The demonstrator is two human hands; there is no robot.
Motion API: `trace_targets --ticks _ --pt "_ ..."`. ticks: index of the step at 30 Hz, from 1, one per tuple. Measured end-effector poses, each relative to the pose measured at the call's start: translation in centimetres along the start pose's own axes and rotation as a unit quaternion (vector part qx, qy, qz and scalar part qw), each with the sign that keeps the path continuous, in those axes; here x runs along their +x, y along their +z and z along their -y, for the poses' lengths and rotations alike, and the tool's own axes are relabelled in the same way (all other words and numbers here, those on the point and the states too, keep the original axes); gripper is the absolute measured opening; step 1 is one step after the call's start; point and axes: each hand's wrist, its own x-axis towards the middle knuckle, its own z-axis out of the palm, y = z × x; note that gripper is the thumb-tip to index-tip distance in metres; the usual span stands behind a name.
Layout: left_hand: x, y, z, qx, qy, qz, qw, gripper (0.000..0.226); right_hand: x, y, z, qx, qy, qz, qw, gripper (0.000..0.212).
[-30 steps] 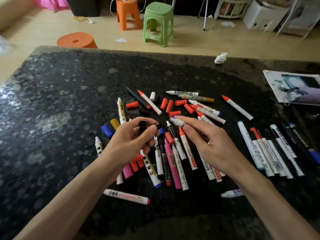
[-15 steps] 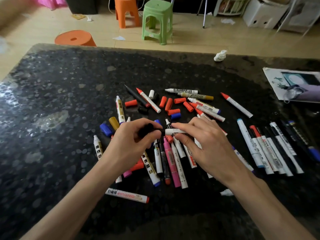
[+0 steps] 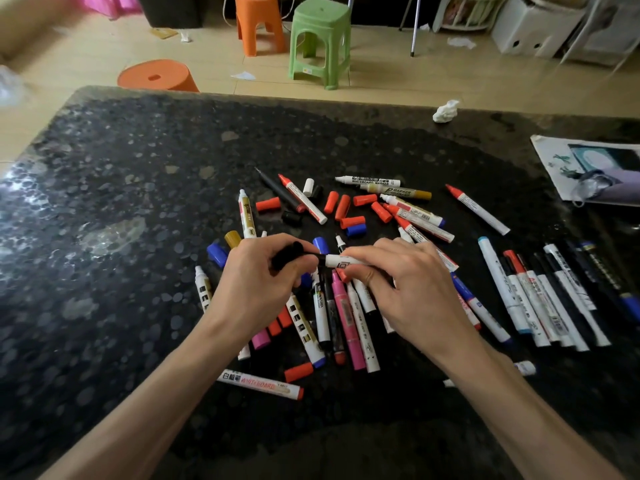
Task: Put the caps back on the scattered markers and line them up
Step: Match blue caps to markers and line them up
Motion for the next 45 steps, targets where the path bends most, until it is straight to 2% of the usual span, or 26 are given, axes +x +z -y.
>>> trace_targets --ticks 4,7,9,11,13,17,21,25,27,29,31,36,38,41,45 --pt "0.3 -0.1 -0.2 0.002 -0.009 -0.029 1.000 0.014 0.3 0.2 1.0 0.016 0.028 -0.006 0.999 0.025" --pt "0.3 -0.8 -0.6 0.018 -0.010 -0.020 1.000 0.016 0.8 -0.7 1.0 0.063 0.058 0.050 0.995 0.026" --pt "0.9 -2.8 0.3 0.034 -0.026 -0.055 0.998 0.018 1.1 -2.0 -0.5 0.085 0.102 0.064 0.989 0.025" --pt "1.1 -5.1 1.7 -0.001 -0.038 -0.101 0.994 0.018 1.1 -3.0 -2.1 0.088 0.145 0.034 0.985 0.024" --pt "0.6 -6.1 2.4 -0.024 -0.051 -0.105 0.993 0.016 1.0 -2.9 -2.7 0.073 0.185 0.026 0.980 0.023" --pt "-0.1 -5.2 2.6 -0.046 -0.082 -0.074 0.993 0.014 1.5 -0.7 -1.8 -0.044 0.229 0.034 0.972 0.022" --pt "-0.3 -5.5 2.5 -0.067 -0.090 -0.073 0.991 0.013 2.2 -0.2 -1.1 -0.069 0.271 0.051 0.959 0.027" --pt "-0.8 -5.6 2.3 -0.061 -0.083 -0.051 0.993 0.014 1.9 0.2 -0.2 -0.127 0.247 0.046 0.960 0.042" --pt "-1.1 -5.8 2.2 -0.063 -0.081 -0.038 0.994 0.016 1.9 0.4 0.1 -0.115 0.222 0.042 0.967 0.032" --pt "-1.4 -5.7 2.0 -0.094 -0.093 -0.030 0.991 0.017 1.6 0.9 0.6 -0.073 0.204 0.066 0.974 0.015" --pt "-1.6 -5.6 1.8 -0.120 -0.110 -0.020 0.987 0.016 1.2 1.5 1.1 -0.032 0.193 0.089 0.977 0.008" --pt "-1.4 -5.9 1.8 -0.150 -0.134 -0.017 0.979 0.014 1.0 2.3 1.9 0.007 0.137 0.074 0.988 0.010" --pt "-1.3 -6.0 1.6 -0.159 -0.140 -0.023 0.977 0.014 1.2 3.1 2.6 0.017 0.095 0.081 0.992 0.020" --pt "-1.1 -5.9 1.4 -0.148 -0.136 -0.026 0.979 0.014 1.5 4.8 3.4 -0.033 0.017 0.078 0.996 0.038" --pt "-1.1 -6.1 1.7 -0.122 -0.125 -0.020 0.985 0.018 2.0 6.2 3.9 -0.093 -0.015 0.061 0.994 0.030"
